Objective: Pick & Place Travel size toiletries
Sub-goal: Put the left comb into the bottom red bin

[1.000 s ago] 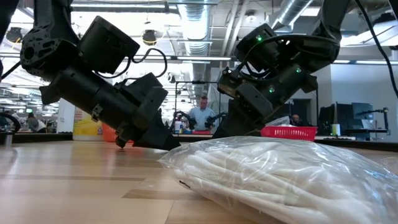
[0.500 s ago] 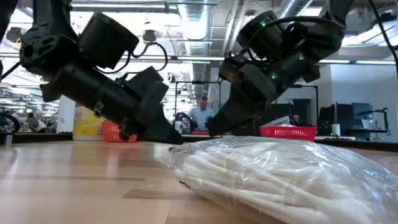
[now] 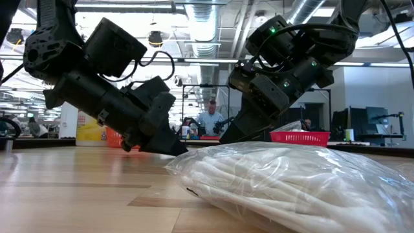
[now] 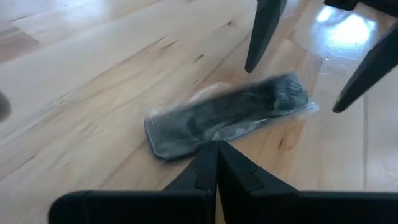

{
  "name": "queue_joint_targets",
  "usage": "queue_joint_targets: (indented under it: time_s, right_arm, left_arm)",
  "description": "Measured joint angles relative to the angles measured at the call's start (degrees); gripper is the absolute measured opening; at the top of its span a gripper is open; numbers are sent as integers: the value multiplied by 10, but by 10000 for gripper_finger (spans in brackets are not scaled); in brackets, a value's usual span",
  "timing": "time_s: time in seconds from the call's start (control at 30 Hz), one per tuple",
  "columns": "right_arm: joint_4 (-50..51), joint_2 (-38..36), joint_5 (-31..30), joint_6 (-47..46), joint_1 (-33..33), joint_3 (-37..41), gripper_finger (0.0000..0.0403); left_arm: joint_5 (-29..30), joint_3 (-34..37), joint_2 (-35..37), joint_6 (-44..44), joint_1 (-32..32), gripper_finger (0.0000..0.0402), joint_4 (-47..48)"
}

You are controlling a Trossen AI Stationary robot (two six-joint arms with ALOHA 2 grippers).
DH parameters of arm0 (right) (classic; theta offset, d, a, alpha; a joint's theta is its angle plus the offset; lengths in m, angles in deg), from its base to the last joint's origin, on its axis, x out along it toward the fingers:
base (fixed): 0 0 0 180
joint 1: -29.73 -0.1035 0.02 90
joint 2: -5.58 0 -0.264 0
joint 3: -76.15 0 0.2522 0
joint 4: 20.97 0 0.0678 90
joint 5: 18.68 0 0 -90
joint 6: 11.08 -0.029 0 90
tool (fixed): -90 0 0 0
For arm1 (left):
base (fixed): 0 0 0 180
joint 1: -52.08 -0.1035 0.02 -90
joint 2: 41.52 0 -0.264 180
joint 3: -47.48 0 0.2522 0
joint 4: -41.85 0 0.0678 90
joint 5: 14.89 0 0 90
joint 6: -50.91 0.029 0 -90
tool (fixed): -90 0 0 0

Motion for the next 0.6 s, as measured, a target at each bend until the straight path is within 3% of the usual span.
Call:
queue_joint_targets:
  time_s: [0.6]
  right_arm:
    - [8,0,-15,-15,7,0,279]
  left_arm:
    - [20,-8,0,42,13,0,-27]
